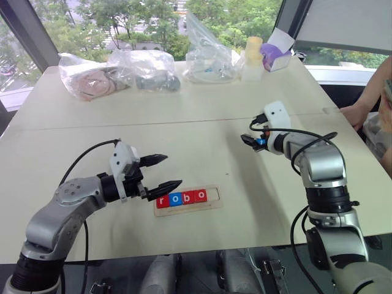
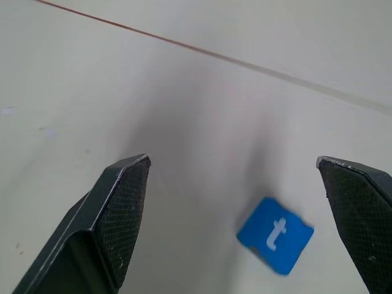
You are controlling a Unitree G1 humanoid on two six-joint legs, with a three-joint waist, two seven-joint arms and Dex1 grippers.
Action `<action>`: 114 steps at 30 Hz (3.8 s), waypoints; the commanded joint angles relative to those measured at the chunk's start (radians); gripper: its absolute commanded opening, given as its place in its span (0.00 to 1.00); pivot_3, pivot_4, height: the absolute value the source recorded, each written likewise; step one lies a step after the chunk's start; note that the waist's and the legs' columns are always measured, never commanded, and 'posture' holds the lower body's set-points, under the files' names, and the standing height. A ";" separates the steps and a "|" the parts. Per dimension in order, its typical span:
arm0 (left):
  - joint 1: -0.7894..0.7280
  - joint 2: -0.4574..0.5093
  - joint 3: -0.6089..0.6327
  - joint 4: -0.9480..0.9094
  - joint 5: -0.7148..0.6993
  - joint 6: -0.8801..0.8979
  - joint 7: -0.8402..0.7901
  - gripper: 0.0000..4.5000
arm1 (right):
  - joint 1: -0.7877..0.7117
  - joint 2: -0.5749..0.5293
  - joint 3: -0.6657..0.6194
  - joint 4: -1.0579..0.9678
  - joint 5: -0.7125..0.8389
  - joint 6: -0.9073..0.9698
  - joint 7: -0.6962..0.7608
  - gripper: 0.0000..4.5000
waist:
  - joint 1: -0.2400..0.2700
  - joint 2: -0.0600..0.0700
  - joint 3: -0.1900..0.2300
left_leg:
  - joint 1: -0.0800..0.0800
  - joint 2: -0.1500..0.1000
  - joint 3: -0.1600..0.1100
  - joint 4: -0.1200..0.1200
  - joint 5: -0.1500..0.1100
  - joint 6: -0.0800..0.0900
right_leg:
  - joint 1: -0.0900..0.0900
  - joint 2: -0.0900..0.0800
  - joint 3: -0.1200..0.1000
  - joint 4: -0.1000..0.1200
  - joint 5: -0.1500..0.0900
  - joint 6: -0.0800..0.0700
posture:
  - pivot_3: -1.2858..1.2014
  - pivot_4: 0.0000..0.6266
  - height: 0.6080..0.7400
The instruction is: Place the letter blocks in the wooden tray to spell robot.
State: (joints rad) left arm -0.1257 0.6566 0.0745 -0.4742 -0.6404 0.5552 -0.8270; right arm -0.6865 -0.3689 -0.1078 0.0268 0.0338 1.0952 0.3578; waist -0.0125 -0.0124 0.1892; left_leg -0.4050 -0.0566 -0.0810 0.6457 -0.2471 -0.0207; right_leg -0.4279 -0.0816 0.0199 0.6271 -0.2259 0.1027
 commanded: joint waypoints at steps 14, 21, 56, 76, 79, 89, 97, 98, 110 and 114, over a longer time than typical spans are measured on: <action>-0.004 -0.011 0.006 -0.019 0.011 -0.023 0.002 1.00 | -0.070 0.107 -0.132 0.164 0.058 0.036 -0.215 0.93 | -0.008 0.000 0.000 | 0.001 0.000 0.000 0.000 0.000 0.000 | 0.000 0.001 0.000 0.002 0.001 0.002 | 0.52 0.24 1.00; -0.007 -0.017 0.007 -0.019 0.014 -0.023 0.010 1.00 | -0.070 0.160 -0.117 0.141 0.061 0.074 -0.247 0.26 | -0.009 0.000 0.000 | 0.001 0.000 0.000 0.000 0.000 0.000 | 0.000 0.001 0.000 0.002 0.001 0.002 | 0.52 0.24 1.00; -0.004 -0.014 -0.016 -0.024 -0.011 0.012 -0.021 1.00 | 0.275 -0.374 -0.020 -0.573 1.116 0.504 -0.415 0.99 | -0.001 0.002 0.000 | -0.001 0.001 -0.001 0.002 0.000 0.001 | 0.003 0.000 -0.002 -0.004 -0.002 -0.001 | 0.52 0.24 1.00; 0.028 0.126 0.029 -0.012 -0.019 -0.038 -0.226 1.00 | 0.280 -0.608 0.423 -0.036 0.283 -0.840 0.900 0.99 | 0.003 0.002 0.001 | -0.002 0.001 0.001 0.001 -0.003 0.005 | 0.003 0.000 -0.002 -0.011 -0.001 0.001 | 0.52 0.24 1.00; 0.030 0.124 0.025 -0.014 -0.016 -0.040 -0.222 1.00 | 0.279 -0.575 0.417 -0.013 0.243 -0.863 0.894 0.99 | 0.003 0.002 0.001 | -0.002 0.001 0.000 0.001 -0.003 0.005 | 0.003 0.000 -0.002 -0.011 -0.001 0.001 | 0.52 0.24 1.00; 0.019 0.115 0.017 -0.010 -0.010 -0.039 -0.206 1.00 | 0.279 -0.543 0.377 -0.004 0.194 -0.866 0.899 0.26 | 0.004 0.002 0.001 | -0.002 0.001 0.000 0.001 -0.002 0.004 | 0.003 0.000 -0.002 -0.011 0.000 0.001 | 0.52 0.24 1.00; 0.013 0.107 0.005 -0.011 -0.011 -0.035 -0.199 1.00 | 0.198 -0.467 0.412 -0.230 0.241 -0.699 0.911 0.26 | 0.000 0.002 0.001 | -0.002 0.001 0.000 0.001 -0.002 0.004 | 0.003 0.000 -0.001 -0.010 0.000 0.001 | 0.52 0.24 1.00; 0.013 0.107 0.003 -0.010 -0.011 -0.035 -0.202 1.00 | 0.183 -0.453 0.428 -0.243 0.236 -0.684 0.917 0.26 | 0.001 0.002 0.001 | -0.002 0.001 0.000 0.001 -0.002 0.004 | 0.003 0.000 -0.001 -0.010 0.000 0.001 | 0.52 0.24 1.00; 0.026 0.114 0.001 -0.028 -0.008 -0.032 -0.203 1.00 | 0.131 -0.344 0.535 -0.170 0.115 -0.702 0.901 0.26 | 0.001 0.002 0.001 | -0.002 0.000 0.000 0.001 -0.002 0.003 | 0.003 0.000 -0.002 -0.009 0.000 0.001 | 0.52 0.24 1.00; 0.030 0.113 0.002 -0.033 -0.011 -0.029 -0.197 1.00 | 0.124 -0.320 0.527 -0.161 0.115 -0.690 0.906 0.26 | 0.001 0.002 0.001 | -0.002 0.000 0.000 0.001 -0.002 0.003 | 0.002 0.000 -0.002 -0.009 0.000 0.002 | 0.52 0.24 1.00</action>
State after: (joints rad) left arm -0.0926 0.7643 0.0627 -0.4754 -0.6421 0.5335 -1.0277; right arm -0.5423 -0.6962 0.4293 -0.1216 0.1446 0.4080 1.2624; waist -0.0118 -0.0106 0.1901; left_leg -0.4072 -0.0561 -0.0815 0.6470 -0.2491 -0.0177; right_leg -0.4255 -0.0819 0.0184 0.6184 -0.2252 0.1052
